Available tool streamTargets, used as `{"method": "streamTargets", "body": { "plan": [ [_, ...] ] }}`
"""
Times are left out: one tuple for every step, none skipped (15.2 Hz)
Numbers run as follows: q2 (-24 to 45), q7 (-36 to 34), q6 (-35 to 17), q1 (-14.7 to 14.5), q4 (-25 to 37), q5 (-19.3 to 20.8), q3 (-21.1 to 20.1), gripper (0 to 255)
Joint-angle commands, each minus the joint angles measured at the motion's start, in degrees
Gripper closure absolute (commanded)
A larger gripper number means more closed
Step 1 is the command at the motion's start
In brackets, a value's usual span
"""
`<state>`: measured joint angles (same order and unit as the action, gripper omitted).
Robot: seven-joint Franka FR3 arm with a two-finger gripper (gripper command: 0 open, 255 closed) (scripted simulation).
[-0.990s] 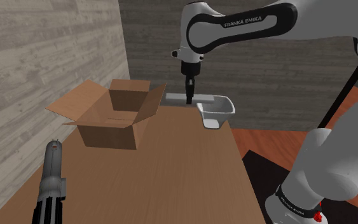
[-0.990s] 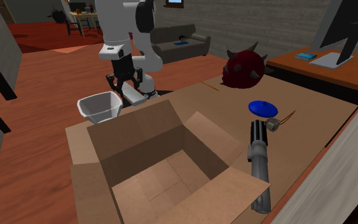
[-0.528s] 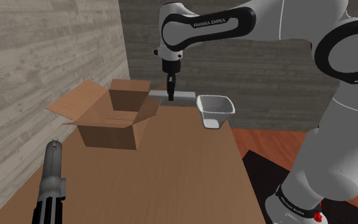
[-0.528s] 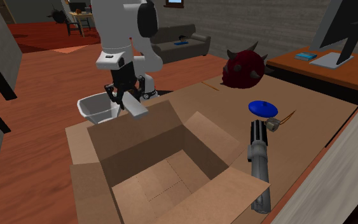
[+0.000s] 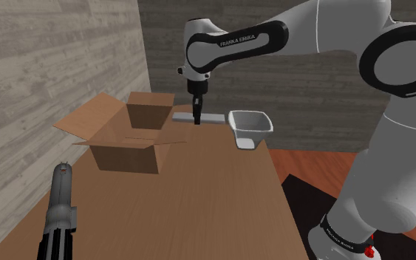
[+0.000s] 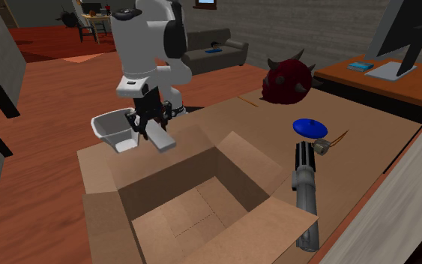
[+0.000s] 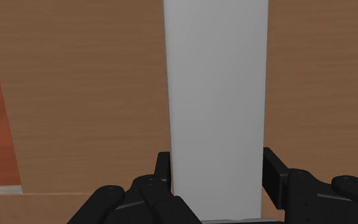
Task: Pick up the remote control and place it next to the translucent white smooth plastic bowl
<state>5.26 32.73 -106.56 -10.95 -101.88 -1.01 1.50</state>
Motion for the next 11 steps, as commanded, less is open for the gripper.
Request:
{"method": "streamTargets", "body": {
  "plan": [
    [0.12, 0.13, -1.73, -0.03, -1.75, -0.07, -0.04, 255],
    [0.24, 0.14, -2.47, -0.03, -2.37, -0.08, -0.04, 255],
    [0.37, 0.15, -3.21, -0.03, -2.98, -0.09, -0.03, 255],
    [0.52, 0.17, -3.95, -0.04, -3.57, -0.1, -0.03, 255],
    [0.67, 0.18, -4.68, -0.04, -4.15, -0.11, -0.03, 255],
    [0.84, 0.2, -5.42, -0.04, -4.72, -0.12, -0.03, 255],
    [1.02, 0.21, -6.15, -0.05, -5.27, -0.13, -0.03, 255],
    [1.21, 0.23, -6.88, -0.06, -5.81, -0.14, -0.02, 255],
    [1.41, 0.25, -7.6, -0.07, -6.33, -0.15, -0.01, 255],
    [1.62, 0.26, -8.33, -0.07, -6.84, -0.17, -0.01, 255],
    [1.84, 0.28, -9.05, -0.07, -7.34, -0.18, -0.01, 255]
  ]
}}
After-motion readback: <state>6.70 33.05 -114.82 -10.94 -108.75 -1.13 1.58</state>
